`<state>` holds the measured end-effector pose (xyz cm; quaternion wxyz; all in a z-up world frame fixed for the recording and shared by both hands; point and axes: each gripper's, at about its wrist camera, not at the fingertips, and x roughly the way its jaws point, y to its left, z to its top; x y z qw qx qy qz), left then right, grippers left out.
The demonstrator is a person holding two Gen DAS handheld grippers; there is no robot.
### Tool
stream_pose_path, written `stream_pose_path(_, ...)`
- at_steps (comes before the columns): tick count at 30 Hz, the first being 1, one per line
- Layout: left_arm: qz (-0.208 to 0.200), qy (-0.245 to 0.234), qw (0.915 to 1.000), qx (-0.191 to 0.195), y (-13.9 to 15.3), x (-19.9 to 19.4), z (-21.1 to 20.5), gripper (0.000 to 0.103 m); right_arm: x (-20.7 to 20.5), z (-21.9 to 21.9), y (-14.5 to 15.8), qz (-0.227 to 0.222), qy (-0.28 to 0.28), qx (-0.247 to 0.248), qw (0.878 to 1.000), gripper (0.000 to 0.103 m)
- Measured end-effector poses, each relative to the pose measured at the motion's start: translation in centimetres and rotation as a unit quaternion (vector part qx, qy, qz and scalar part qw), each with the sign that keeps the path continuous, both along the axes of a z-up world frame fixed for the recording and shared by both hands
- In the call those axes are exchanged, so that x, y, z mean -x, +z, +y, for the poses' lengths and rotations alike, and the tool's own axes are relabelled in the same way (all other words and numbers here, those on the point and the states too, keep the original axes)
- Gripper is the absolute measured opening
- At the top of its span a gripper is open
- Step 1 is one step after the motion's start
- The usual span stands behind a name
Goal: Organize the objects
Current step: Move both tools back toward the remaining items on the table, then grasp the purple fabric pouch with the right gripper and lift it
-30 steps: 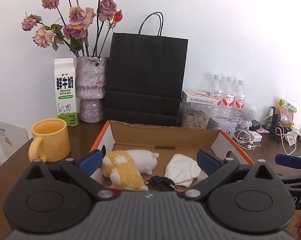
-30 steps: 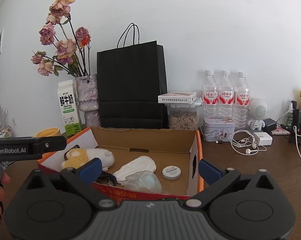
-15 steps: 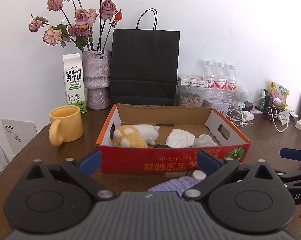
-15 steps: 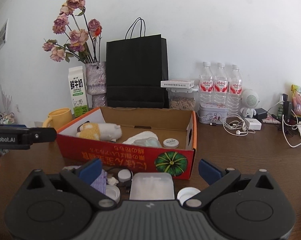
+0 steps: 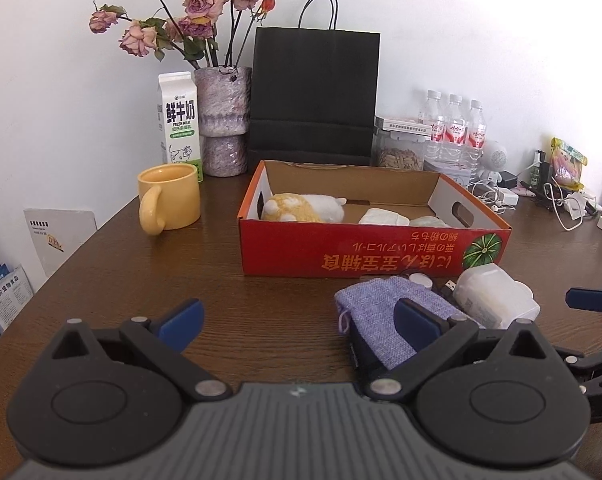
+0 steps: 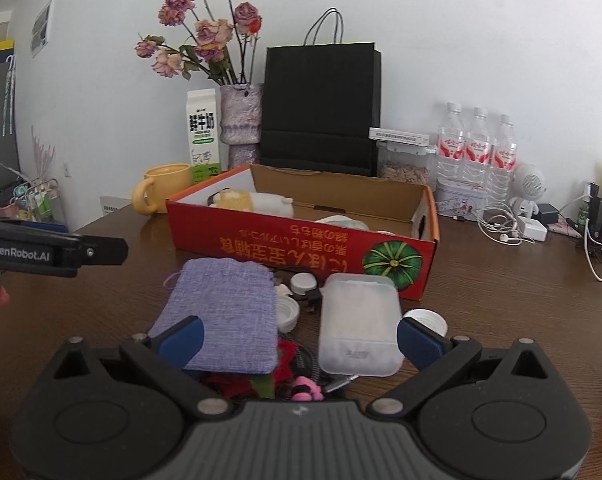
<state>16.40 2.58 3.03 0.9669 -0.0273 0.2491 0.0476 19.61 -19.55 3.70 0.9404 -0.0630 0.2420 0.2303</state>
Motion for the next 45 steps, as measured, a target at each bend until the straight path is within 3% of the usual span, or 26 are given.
stream_pose_path(10, 0.015, 0.025, 0.9996, 0.0, -0.2, 1.7, 2.3, 0.103, -2.3, 6.7, -1.0, 0.041, 0.041, 0.035, 0.998, 0.103)
stream_pose_path(23, 0.071, 0.0, 0.9974, 0.012, -2.2, 3.3, 3.0, 0.103, -4.1, 7.8, -2.2, 0.073, 0.03, 0.041, 0.996, 0.101)
stream_pose_path(33, 0.078, 0.001, 0.9969, 0.014, -2.5, 3.7, 3.2, 0.103, -2.9, 7.9, -2.0, 0.067, 0.054, 0.032, 0.996, 0.065)
stream_pose_path(45, 0.086, 0.001, 0.9962, 0.015, -2.7, 4.3, 3.3, 0.103, -1.2, 7.3, -1.4, 0.026, 0.061, 0.026, 0.997, 0.02)
